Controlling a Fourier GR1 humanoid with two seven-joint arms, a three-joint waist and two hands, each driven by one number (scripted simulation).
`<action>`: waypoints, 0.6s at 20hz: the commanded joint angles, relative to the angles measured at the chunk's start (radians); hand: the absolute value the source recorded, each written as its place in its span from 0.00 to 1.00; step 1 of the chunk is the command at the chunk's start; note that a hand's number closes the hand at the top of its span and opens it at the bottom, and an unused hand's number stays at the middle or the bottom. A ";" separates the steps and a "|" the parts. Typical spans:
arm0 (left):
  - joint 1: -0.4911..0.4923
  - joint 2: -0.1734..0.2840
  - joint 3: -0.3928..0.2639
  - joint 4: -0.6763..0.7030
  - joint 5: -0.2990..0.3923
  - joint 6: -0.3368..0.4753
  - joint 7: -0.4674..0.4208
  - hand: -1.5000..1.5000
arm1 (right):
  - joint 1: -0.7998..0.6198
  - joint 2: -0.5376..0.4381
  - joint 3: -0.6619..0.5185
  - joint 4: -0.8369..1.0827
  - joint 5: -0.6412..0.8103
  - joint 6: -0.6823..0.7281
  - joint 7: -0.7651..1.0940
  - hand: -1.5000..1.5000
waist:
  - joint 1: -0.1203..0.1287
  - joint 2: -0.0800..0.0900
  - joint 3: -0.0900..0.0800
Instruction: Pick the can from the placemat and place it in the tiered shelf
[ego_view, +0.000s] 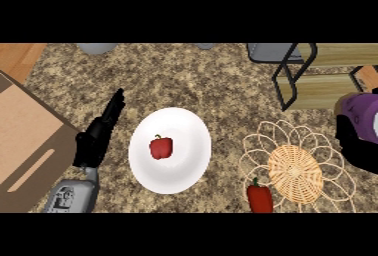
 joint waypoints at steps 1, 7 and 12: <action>0.002 0.020 0.015 -0.014 0.013 -0.020 -0.006 0.50 | -0.149 -0.086 -0.134 0.154 -0.045 -0.023 -0.026 1.00 | 0.006 0.002 0.001; 0.006 0.014 0.017 0.005 0.002 -0.011 -0.035 0.50 | -0.201 -0.156 -0.161 0.224 -0.035 -0.046 -0.034 1.00 | 0.002 0.002 0.001; 0.061 0.032 0.016 -0.103 0.024 -0.038 0.025 0.50 | -0.259 -0.236 -0.222 0.307 -0.057 -0.076 -0.070 1.00 | 0.006 0.000 0.001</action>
